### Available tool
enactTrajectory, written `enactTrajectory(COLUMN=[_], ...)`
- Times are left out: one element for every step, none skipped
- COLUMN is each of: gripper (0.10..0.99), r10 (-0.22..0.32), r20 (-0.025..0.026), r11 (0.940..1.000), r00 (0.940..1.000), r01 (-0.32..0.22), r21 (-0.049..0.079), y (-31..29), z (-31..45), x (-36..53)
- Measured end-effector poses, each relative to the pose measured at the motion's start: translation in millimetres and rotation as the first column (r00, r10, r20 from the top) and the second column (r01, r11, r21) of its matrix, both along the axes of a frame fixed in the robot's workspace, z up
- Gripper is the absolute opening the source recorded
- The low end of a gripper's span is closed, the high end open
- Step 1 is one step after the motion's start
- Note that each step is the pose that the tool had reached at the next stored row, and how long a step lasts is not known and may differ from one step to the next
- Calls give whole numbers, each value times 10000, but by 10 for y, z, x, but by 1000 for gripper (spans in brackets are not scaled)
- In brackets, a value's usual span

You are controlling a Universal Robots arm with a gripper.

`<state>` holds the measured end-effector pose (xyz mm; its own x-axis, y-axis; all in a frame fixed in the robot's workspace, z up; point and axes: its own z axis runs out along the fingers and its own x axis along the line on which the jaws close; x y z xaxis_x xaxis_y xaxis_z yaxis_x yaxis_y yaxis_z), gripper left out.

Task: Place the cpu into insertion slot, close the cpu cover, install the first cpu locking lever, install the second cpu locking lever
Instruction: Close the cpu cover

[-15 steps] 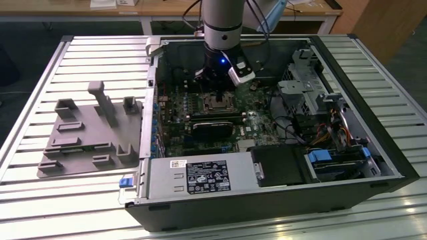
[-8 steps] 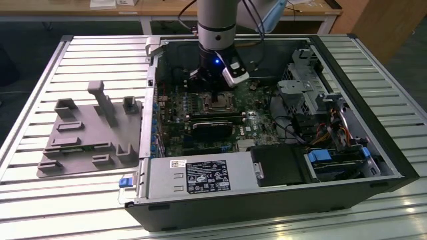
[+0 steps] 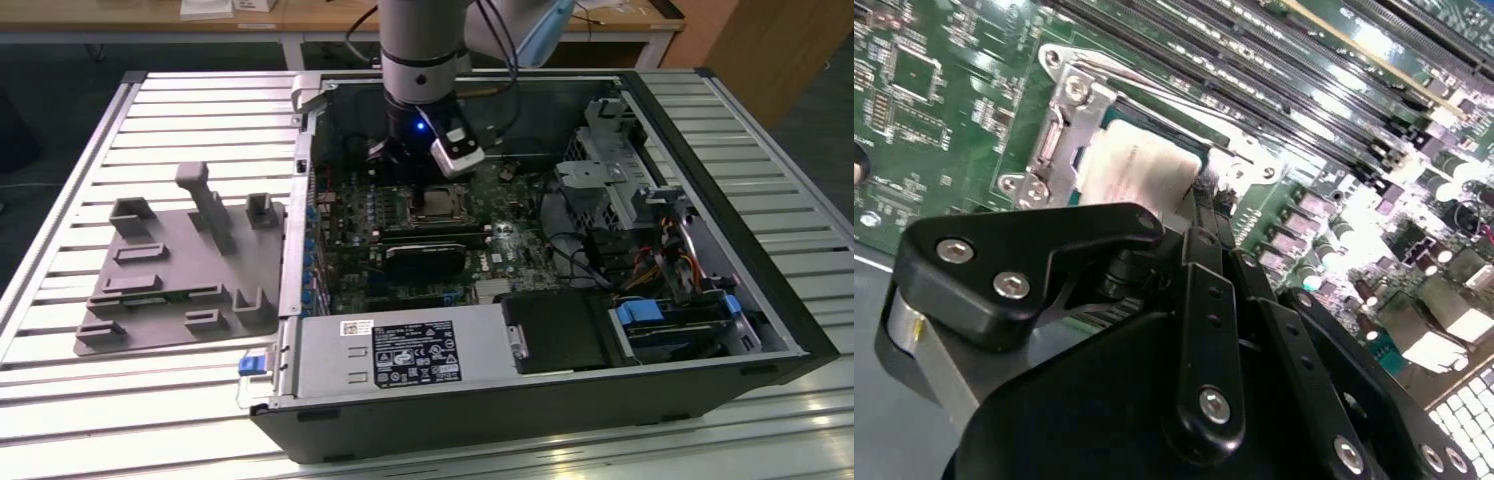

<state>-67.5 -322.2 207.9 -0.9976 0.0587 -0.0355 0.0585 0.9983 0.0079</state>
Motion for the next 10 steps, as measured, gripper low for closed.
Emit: enactTrajectory(gripper=[102, 102, 102, 102, 102, 102, 102, 102, 102, 102], r10=[1, 0, 0, 0, 0, 1, 0, 1, 1, 1], r20=[0, 0, 0, 0, 1, 0, 0, 0, 0, 0], r11=[10000, 10000, 10000, 10000, 10000, 10000, 10000, 10000, 10000, 10000], r00=[10000, 10000, 10000, 10000, 10000, 10000, 10000, 10000, 10000, 10000], r01=[-1, 0, 0, 0, 0, -1, 0, -1, -1, -1], r21=[0, 0, 1, 1, 1, 1, 1, 1, 1, 1], y=[0, 0, 0, 1, 1, 0, 0, 1, 0, 0], z=[-3, -7, -13, -20, -28, -36, -44, -51, -58, -64], x=[-8, -16, -24, -32, -40, -48, -54, -57, -59, -59])
